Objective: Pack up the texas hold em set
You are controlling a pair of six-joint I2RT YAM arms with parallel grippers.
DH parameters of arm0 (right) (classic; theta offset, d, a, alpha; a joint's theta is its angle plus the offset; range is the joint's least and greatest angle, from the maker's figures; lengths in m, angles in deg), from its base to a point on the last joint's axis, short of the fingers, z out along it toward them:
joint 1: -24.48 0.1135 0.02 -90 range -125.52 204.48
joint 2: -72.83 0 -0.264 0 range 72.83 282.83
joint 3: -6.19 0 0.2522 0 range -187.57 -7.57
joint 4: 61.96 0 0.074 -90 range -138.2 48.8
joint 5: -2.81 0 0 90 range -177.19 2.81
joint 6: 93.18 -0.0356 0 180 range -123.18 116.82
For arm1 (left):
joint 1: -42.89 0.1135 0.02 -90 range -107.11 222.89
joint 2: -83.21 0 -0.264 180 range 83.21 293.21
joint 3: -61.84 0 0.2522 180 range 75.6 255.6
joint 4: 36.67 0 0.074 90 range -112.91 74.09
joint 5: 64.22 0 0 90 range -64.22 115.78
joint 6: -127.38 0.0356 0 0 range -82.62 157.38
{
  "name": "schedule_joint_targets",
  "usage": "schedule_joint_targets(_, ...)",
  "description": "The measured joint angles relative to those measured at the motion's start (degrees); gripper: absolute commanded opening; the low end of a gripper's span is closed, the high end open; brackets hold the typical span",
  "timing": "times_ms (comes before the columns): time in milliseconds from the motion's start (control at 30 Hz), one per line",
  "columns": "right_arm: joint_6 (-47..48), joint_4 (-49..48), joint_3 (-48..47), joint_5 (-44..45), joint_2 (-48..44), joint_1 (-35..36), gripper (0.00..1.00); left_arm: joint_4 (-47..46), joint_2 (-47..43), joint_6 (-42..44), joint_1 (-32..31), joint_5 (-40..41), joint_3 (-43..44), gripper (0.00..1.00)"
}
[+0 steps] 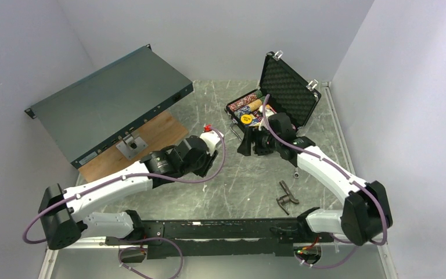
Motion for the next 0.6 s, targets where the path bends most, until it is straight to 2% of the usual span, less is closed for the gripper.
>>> schedule_joint_targets(267,-6.3,-5.2,-5.3,-21.0,7.5,0.4,0.77,-1.0,-2.2,6.8,-1.3,-3.1,0.3,0.18)
schedule_joint_targets(600,-15.6,-12.0,-7.1,-28.3,10.6,5.8,0.71,0.2,-0.2,8.7,-2.1,-3.1,2.0,0.18)
